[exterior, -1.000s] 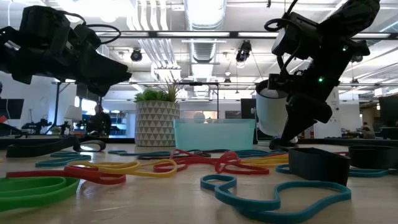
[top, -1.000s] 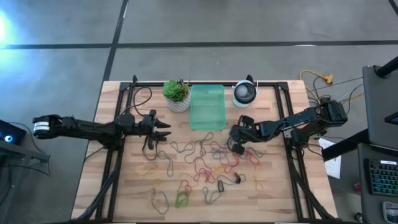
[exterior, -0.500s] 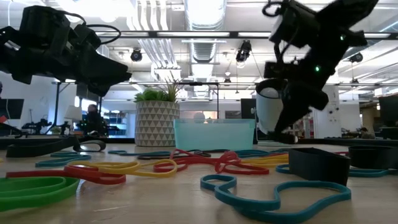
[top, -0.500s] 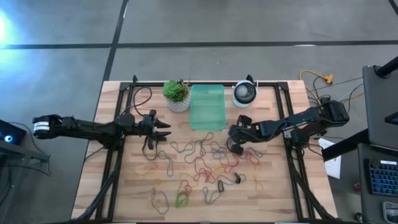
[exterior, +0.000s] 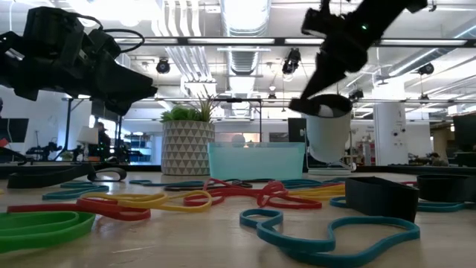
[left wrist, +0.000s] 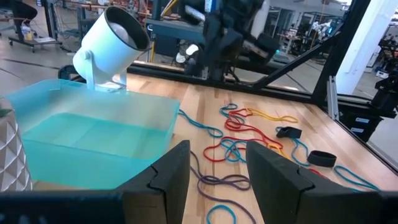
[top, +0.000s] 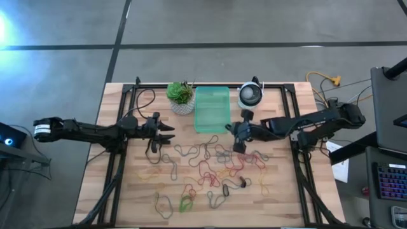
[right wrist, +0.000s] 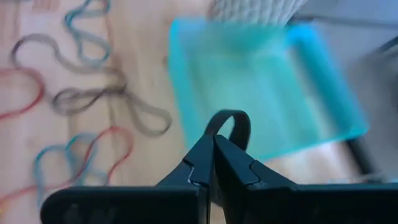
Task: Pick and place rubber bands into bin
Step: Put the black rubber band into the green bin
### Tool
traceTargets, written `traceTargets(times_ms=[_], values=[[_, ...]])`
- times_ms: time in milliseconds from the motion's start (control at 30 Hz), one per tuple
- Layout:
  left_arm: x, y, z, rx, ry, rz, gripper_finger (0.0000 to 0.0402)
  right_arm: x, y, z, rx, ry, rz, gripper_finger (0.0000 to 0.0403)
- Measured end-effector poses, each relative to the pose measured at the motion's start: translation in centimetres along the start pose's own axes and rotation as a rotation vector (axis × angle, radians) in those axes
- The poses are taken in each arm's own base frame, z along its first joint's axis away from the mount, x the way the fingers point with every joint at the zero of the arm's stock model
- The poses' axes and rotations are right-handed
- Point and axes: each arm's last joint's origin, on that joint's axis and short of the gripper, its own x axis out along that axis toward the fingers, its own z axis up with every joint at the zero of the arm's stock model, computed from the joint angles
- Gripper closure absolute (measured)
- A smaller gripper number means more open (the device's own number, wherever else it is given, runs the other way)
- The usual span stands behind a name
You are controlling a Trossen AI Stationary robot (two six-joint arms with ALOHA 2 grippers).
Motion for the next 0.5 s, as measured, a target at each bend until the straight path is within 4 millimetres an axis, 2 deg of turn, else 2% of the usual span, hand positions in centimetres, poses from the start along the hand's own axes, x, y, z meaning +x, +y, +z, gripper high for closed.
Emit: traceTargets(times_ms=[100, 200, 367, 500], values=[[0.0, 0.0, 0.0, 0.001, -0.004, -0.001, 0.026, 0.7, -0.9, 1.2, -0.012, -0.048, -0.028, 0.0395], [0.0, 0.0, 0.1, 0.002, -0.014, -0.002, 0.026, 2.4, -2.0, 1.8, 0.002, -0.069, -0.058, 0.0394], [0.0, 0.0, 0.2, 0.003, -0.024, -0.004, 0.026, 6.0, -3.4, 1.4, 0.054, -0.007, -0.09, 0.0394], [0.0, 0.0, 0.2, 0.003, -0.022, -0.003, 0.026, 8.3, -3.9, 0.9, 0.091, 0.052, 0.015, 0.0385]])
